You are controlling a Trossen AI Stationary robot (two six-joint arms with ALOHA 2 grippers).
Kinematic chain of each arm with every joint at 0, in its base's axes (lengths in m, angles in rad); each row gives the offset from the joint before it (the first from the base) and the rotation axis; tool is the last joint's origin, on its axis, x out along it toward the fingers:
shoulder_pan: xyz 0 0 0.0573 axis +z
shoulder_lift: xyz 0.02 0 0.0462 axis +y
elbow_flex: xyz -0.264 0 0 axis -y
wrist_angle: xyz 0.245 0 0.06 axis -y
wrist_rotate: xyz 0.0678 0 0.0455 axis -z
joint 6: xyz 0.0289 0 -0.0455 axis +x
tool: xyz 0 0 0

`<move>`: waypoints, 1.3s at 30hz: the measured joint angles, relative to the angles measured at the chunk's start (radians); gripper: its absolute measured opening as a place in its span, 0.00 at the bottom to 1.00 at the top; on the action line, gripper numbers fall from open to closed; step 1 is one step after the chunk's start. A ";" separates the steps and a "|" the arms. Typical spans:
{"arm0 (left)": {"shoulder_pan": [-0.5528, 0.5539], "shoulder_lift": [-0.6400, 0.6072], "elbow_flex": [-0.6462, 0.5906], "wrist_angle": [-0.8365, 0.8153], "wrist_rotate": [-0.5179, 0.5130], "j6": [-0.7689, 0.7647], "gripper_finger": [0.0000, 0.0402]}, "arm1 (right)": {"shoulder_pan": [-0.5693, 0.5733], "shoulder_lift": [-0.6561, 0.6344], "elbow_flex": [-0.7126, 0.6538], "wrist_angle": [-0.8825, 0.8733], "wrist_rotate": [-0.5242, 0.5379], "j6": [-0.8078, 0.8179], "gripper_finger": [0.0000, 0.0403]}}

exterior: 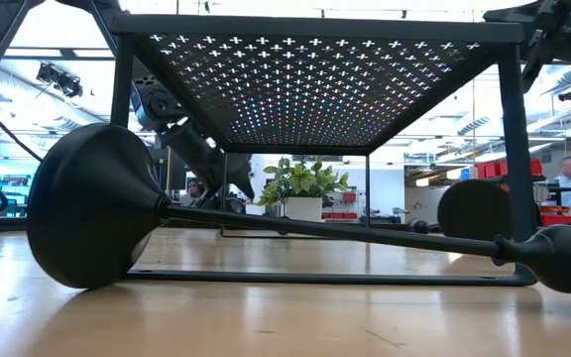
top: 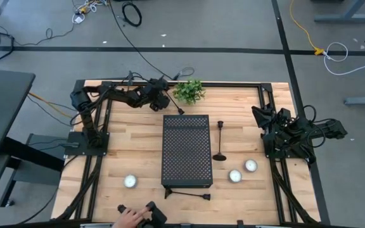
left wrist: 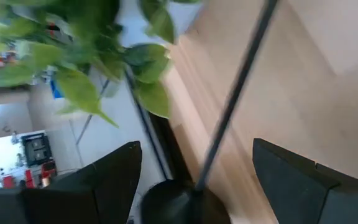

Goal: Pick & Place candle stick holders
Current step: Put the top black candle holder on the shelf

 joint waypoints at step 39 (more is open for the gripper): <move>0.053 0.060 0.092 -0.067 0.170 -0.140 0.49 | 0.000 0.000 0.000 0.002 0.001 0.019 0.14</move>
